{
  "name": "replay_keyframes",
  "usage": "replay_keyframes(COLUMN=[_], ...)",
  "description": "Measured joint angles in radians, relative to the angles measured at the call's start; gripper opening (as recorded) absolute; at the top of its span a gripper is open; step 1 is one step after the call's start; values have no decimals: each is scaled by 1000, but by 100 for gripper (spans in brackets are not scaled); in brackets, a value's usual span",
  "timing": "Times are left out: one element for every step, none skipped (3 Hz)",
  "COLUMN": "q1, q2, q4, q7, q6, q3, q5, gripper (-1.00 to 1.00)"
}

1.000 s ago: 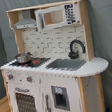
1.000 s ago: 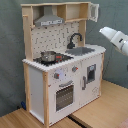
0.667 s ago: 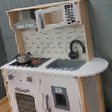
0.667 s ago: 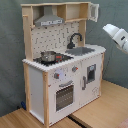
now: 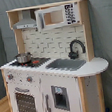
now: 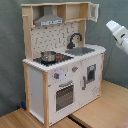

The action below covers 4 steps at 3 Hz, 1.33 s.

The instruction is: Play with the kitchen

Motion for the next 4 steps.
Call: replay_keyframes(q1=[-7, -18, -54, -132], q2=[8, 13, 16, 29], q4=[0, -1, -2, -3], q7=[84, 160, 228, 293], q6=[-58, -120, -158, -158], q3=[-5, -26, -77, -122], q5=[-40, -72, -109, -114], gripper=[100, 100, 100, 100])
